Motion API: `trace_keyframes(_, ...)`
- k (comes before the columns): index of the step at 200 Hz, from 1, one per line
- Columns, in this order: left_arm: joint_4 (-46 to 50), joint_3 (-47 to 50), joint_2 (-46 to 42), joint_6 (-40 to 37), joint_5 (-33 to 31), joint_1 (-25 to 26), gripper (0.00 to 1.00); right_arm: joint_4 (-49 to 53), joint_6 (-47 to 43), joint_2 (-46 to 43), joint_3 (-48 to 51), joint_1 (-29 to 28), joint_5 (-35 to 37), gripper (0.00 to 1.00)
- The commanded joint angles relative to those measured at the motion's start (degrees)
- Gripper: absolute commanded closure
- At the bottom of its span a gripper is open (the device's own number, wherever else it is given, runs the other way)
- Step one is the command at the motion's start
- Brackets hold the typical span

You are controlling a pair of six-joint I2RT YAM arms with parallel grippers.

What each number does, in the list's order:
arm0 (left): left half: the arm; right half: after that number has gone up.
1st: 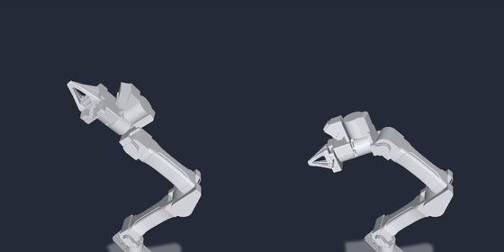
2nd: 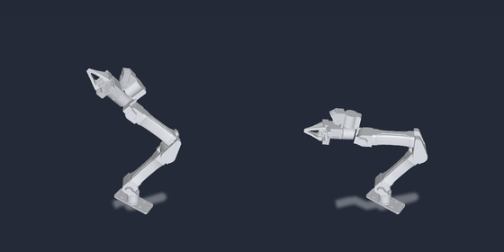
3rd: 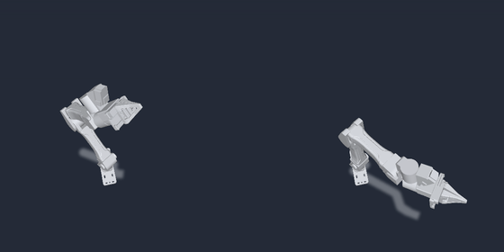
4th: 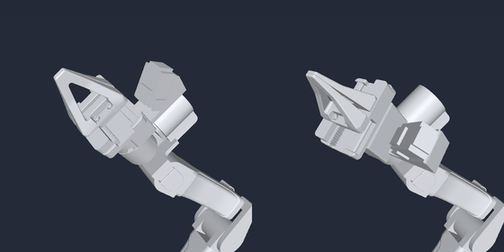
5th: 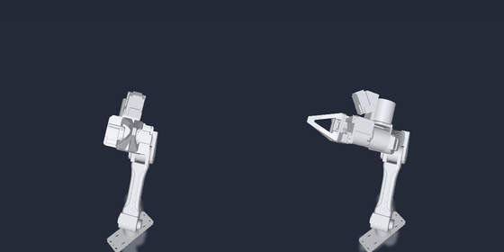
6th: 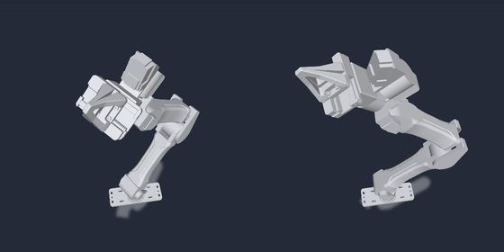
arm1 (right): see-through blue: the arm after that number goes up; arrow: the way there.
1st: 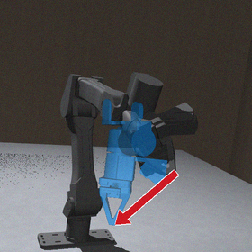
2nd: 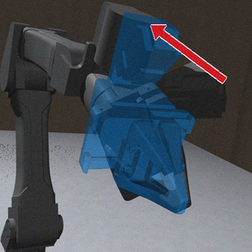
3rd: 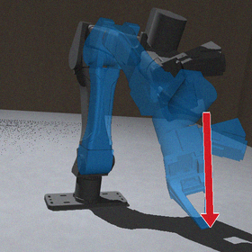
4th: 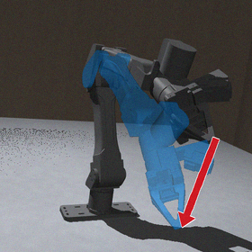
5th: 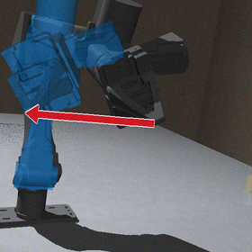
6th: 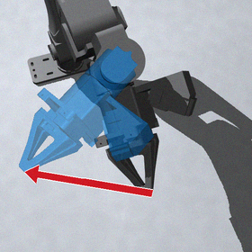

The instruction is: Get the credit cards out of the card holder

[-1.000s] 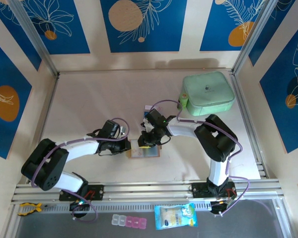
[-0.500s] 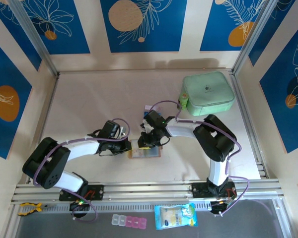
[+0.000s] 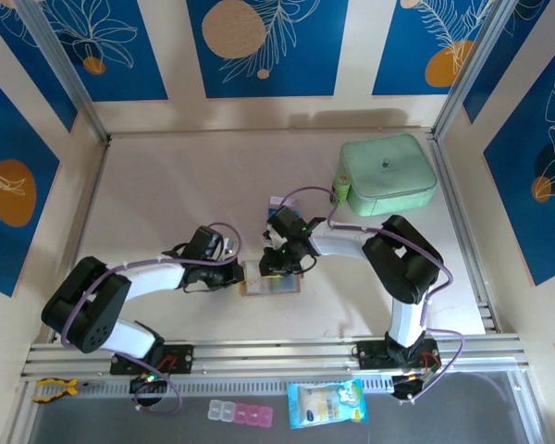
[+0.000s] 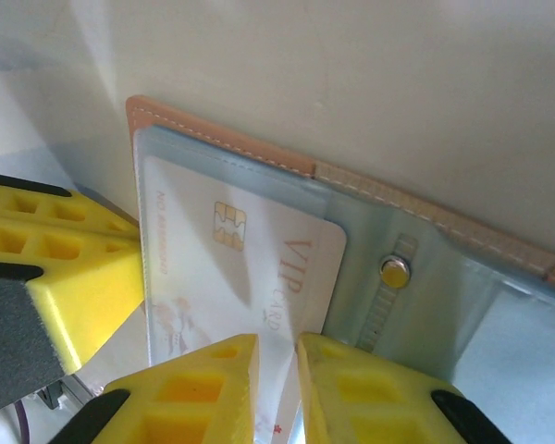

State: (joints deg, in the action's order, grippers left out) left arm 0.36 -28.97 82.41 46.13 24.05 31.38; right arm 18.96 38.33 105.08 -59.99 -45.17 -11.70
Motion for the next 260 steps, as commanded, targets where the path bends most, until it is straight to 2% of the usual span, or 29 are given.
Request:
trace_keyframes(1,3.84,1.92,-0.13,-0.57,-1.2,-0.84,1.0,4.11,-1.91,-1.41,0.42,-0.34,2.76,0.8)
trace_keyframes(83,5.46,-0.5,-8.49,1.19,-0.82,-0.92,1.0,1.95,-0.64,-5.21,1.45,-0.54,0.84,0.79)
trace_keyframes(133,0.15,-0.86,-3.3,3.17,2.82,-0.16,1.0,0.22,0.18,-6.02,1.7,-0.19,-1.2,0.79)
trace_keyframes(260,-2.56,-1.61,0.61,3.71,3.28,0.29,1.0,-1.42,0.54,-3.97,2.24,0.63,-3.06,0.79)
